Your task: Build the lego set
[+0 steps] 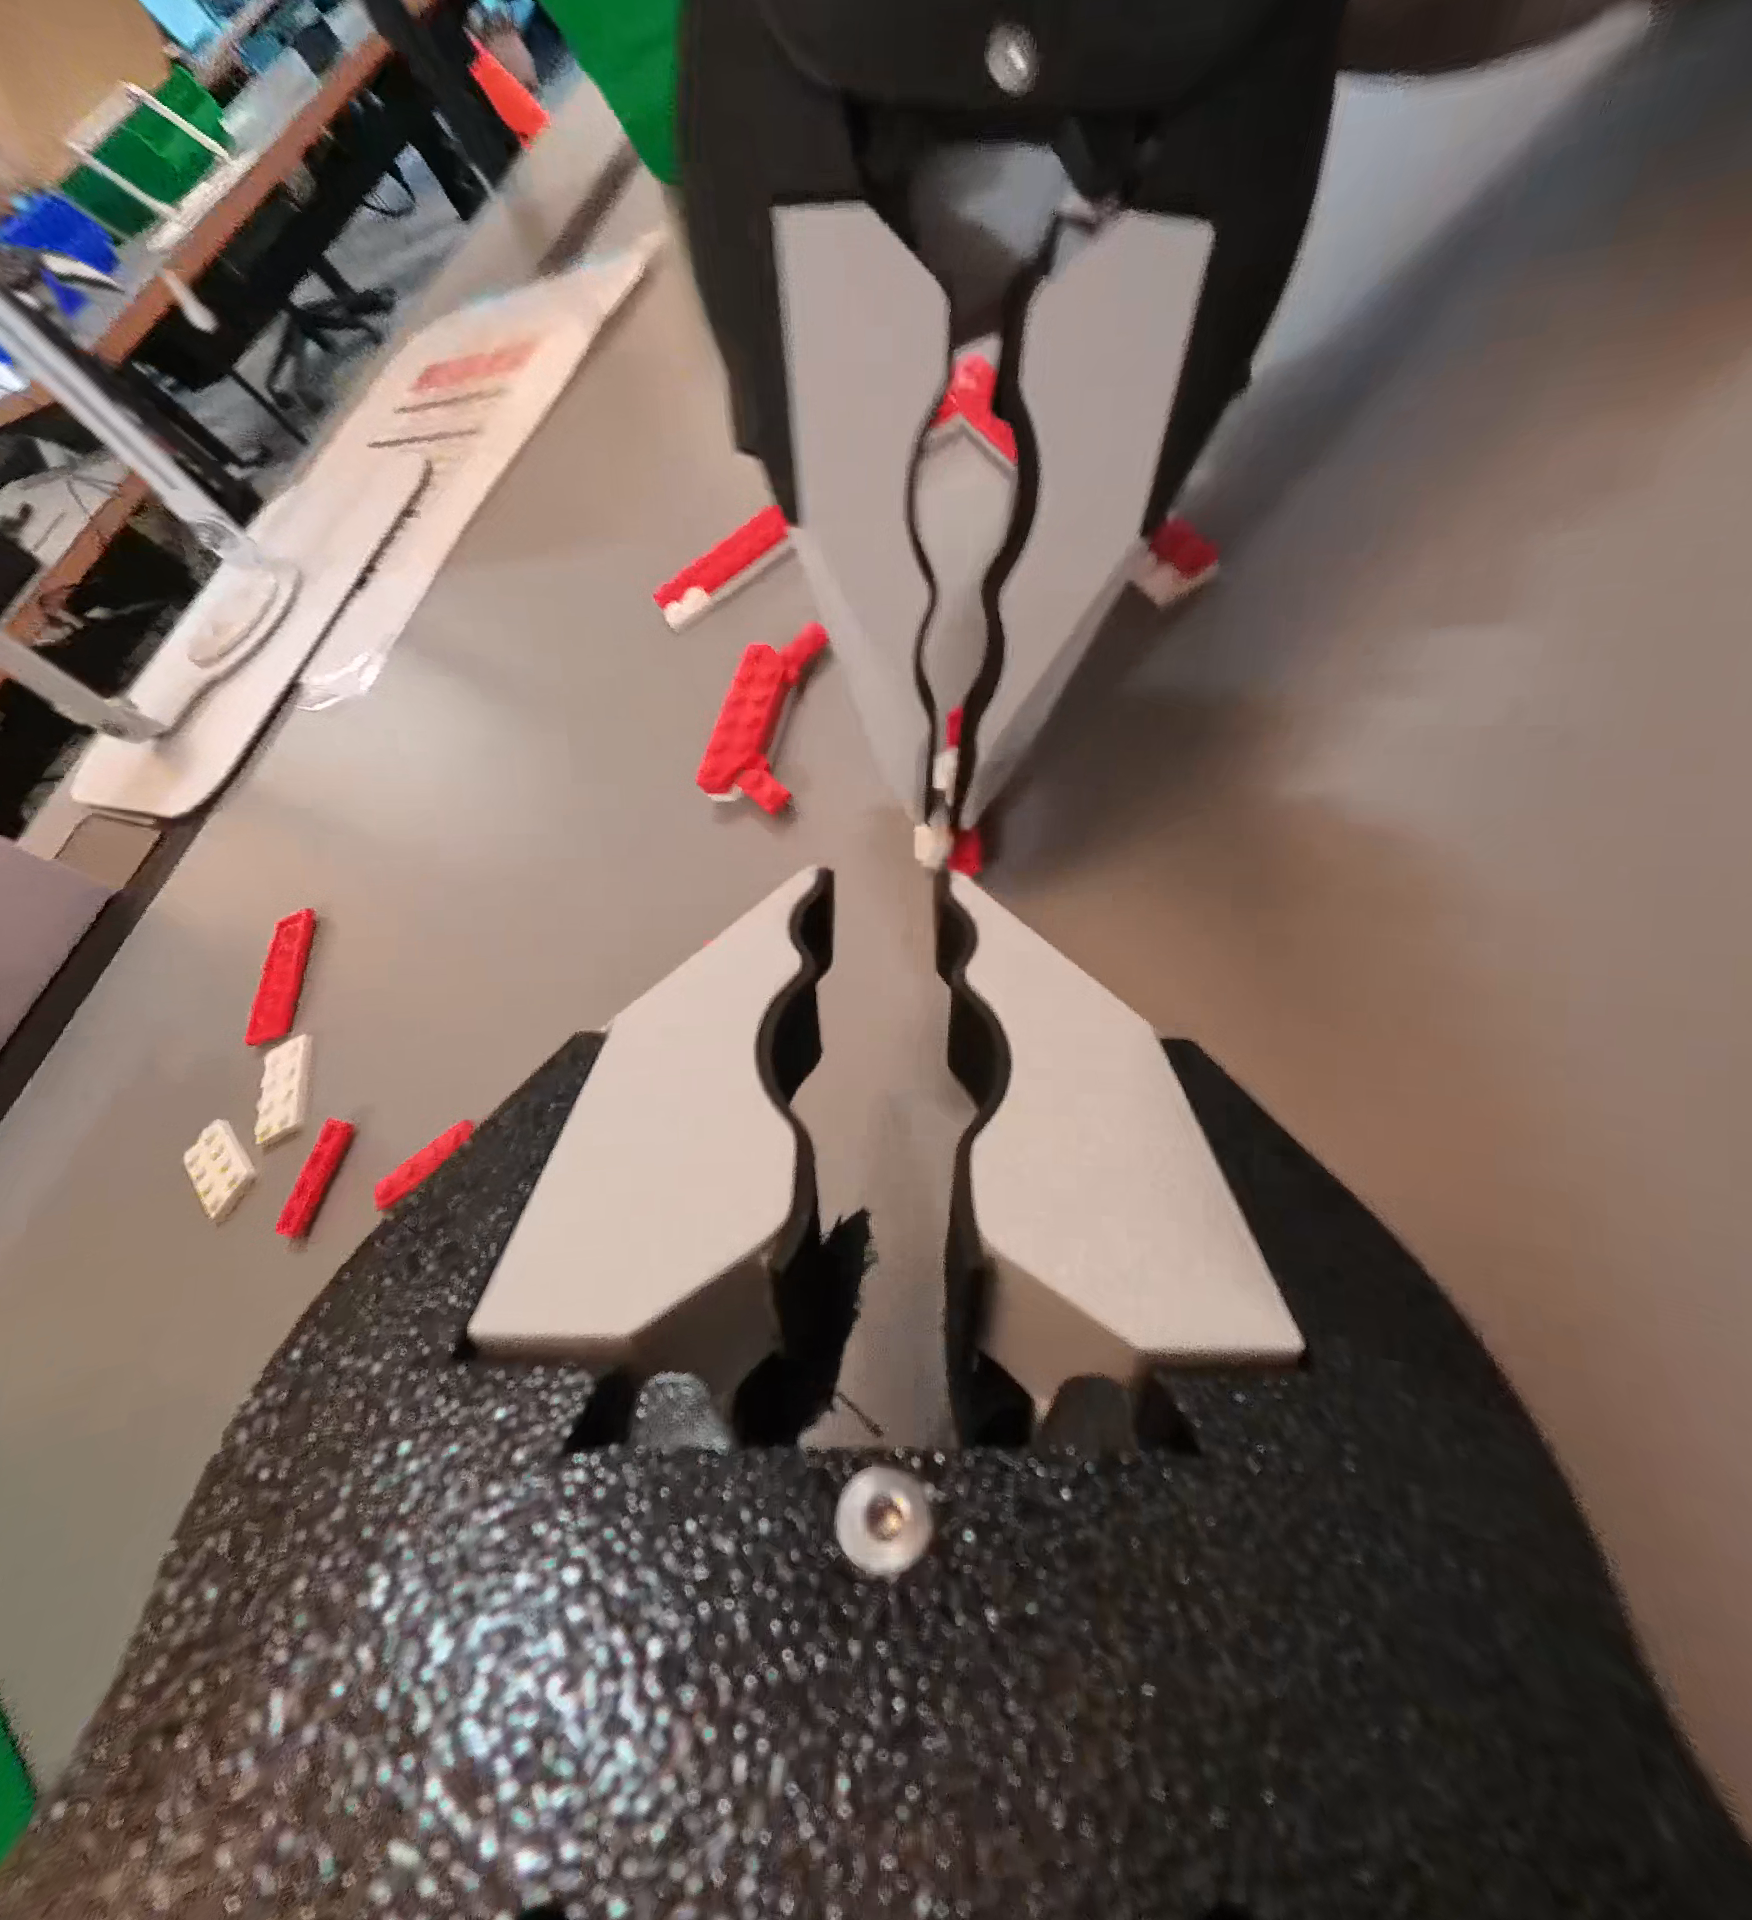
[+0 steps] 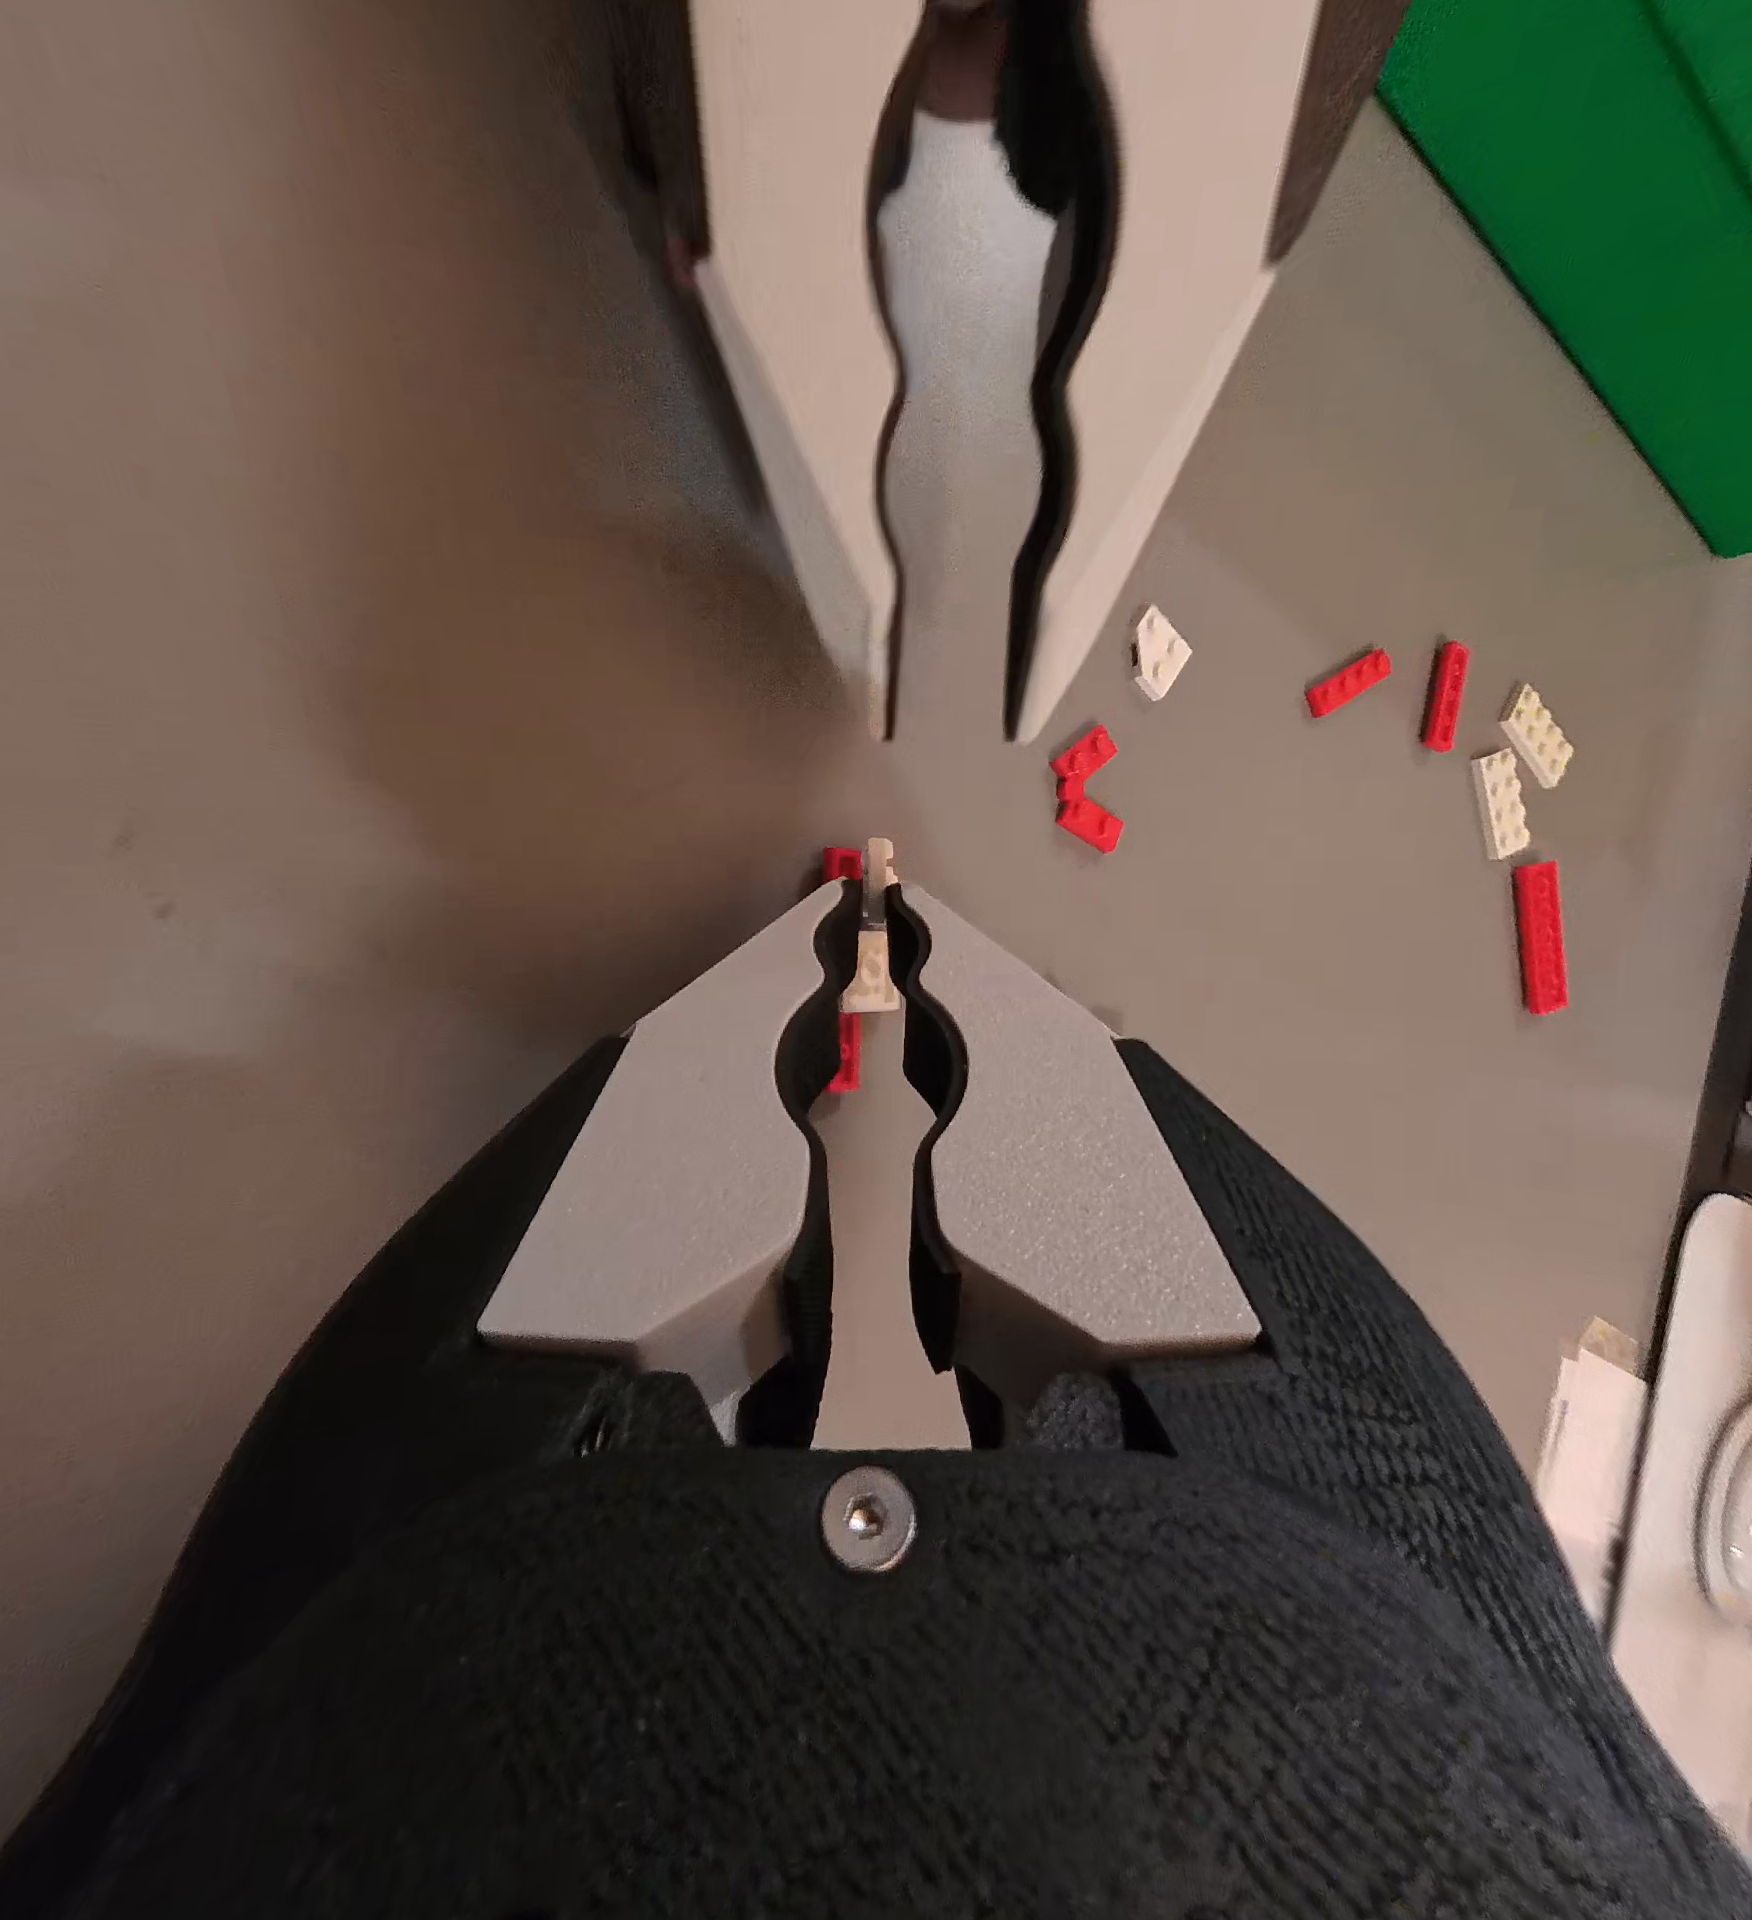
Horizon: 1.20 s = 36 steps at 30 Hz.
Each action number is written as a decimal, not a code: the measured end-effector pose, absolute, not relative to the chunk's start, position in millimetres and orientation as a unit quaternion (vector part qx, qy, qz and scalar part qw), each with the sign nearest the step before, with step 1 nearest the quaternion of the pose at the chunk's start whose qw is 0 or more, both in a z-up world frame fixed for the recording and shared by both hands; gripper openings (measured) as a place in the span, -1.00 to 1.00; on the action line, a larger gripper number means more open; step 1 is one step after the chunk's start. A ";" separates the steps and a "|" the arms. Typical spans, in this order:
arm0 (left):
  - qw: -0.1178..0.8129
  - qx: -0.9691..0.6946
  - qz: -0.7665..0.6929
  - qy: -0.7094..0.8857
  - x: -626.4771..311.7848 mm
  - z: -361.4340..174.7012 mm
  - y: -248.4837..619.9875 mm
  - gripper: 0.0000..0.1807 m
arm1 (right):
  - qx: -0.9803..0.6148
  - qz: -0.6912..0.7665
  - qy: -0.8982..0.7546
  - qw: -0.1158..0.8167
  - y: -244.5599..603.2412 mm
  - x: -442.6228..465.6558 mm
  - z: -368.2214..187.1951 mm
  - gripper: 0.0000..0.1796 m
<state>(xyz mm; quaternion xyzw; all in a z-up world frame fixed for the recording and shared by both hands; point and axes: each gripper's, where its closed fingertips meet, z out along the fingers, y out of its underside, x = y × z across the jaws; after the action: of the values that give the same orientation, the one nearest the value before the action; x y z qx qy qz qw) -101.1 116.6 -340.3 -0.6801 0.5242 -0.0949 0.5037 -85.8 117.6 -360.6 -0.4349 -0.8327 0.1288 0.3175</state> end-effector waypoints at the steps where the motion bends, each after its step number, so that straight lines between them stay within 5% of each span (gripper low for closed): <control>1: 0.493 -0.681 -0.085 0.535 -99.0 -346.6 116.1 -0.81 | -0.438 0.130 -0.833 0.313 117.3 -86.0 -361.4 -0.97; 22: 0.487 -0.661 -0.078 0.566 -81.9 -353.9 110.2 -0.79 | -0.464 0.150 -0.827 0.279 116.7 -72.6 -357.8 -0.74; 36: 0.467 -0.659 -0.048 0.588 -75.8 -361.6 118.1 -0.81 | -0.408 0.131 -0.841 0.332 120.0 -68.7 -365.8 -0.82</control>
<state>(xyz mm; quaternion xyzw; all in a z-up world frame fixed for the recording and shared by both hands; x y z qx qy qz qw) -75.8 118.1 -361.6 -0.6591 0.5878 -0.0478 0.4667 -68.7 120.0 -365.8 -0.4077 -0.8405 0.1311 0.3319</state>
